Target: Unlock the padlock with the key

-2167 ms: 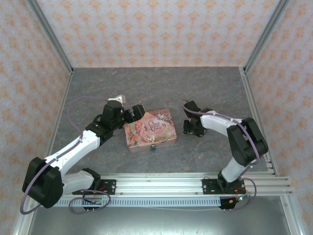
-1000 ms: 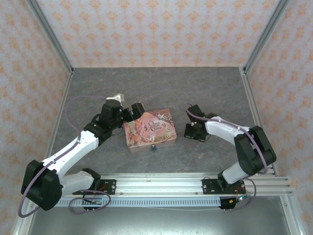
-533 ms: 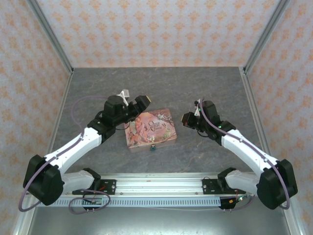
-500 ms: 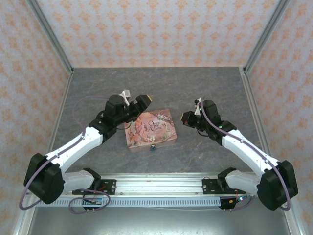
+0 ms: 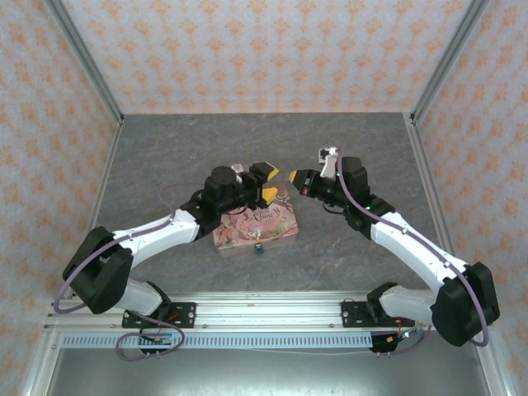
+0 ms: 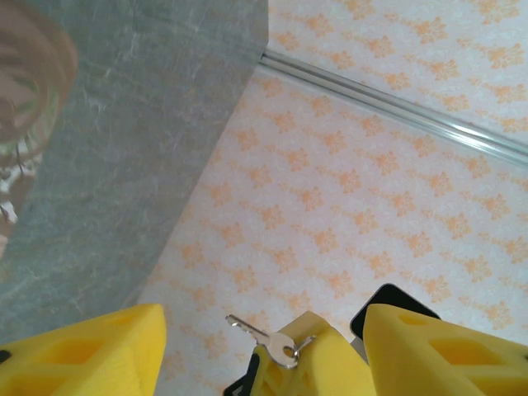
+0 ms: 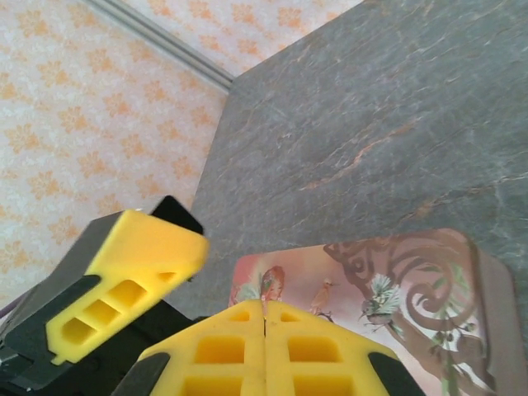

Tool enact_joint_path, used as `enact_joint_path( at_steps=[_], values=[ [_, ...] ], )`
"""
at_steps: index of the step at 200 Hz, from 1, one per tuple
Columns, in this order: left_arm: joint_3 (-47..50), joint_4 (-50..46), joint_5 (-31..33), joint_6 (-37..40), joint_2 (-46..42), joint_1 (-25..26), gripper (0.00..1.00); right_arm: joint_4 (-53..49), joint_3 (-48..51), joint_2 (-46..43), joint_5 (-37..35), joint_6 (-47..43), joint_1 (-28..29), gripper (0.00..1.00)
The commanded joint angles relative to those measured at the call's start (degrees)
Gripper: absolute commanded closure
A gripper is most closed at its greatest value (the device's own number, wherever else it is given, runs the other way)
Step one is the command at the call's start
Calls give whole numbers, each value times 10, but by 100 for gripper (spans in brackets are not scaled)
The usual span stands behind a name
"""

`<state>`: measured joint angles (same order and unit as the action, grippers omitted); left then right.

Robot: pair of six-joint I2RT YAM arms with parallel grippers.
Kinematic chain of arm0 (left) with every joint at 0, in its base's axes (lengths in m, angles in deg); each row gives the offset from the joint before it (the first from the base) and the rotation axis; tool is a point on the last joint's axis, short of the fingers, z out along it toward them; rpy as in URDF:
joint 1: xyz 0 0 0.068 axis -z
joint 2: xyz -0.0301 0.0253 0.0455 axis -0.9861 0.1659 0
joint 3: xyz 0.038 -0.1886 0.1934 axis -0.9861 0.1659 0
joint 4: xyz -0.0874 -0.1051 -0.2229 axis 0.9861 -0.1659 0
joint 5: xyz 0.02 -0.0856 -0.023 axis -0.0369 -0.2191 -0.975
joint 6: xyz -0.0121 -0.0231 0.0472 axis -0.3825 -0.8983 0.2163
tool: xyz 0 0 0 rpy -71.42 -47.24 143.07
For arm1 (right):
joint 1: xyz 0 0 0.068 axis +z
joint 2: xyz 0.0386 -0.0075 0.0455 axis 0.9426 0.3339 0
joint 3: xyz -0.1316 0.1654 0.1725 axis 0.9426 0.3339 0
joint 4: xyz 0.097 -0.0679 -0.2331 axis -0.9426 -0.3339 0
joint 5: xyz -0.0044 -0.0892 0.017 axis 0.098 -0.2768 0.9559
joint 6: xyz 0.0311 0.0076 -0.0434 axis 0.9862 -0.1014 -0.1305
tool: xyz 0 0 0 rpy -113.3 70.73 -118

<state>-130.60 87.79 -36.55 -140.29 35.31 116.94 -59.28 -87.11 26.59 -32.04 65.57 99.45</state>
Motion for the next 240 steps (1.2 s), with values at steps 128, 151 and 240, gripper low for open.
enact_joint_path(
  at_steps=[128,151,240],
  values=[
    [4,82,36,-105,19,24,53,36,7,-9,-14,7,44,100],
    [6,84,38,-105,21,24,58,36,8,-13,-17,8,44,100],
    [14,87,43,-111,23,24,69,17,13,-23,-32,0,44,100]
  ],
)
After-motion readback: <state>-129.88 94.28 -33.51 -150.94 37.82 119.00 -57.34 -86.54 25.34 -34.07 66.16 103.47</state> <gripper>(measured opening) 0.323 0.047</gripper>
